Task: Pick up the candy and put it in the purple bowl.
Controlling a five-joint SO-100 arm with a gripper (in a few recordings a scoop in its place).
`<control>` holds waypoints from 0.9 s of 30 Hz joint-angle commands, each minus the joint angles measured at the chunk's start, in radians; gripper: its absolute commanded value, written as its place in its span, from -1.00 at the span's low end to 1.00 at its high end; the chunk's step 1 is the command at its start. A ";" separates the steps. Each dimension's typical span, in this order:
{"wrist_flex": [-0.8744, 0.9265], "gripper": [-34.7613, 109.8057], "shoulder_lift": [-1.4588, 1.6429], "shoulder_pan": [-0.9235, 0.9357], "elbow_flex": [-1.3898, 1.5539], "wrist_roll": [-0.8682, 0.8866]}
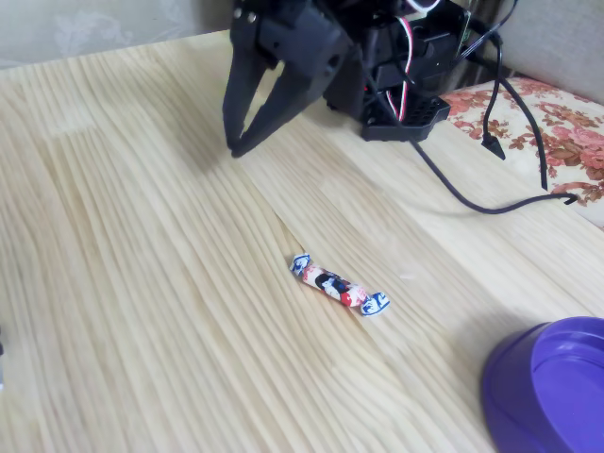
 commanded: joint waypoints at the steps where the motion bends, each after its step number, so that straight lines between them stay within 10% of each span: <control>1: -0.031 -0.53 0.017 -0.032 -0.178 -0.028; 27: -0.031 -0.52 -0.704 -0.230 -0.675 -0.316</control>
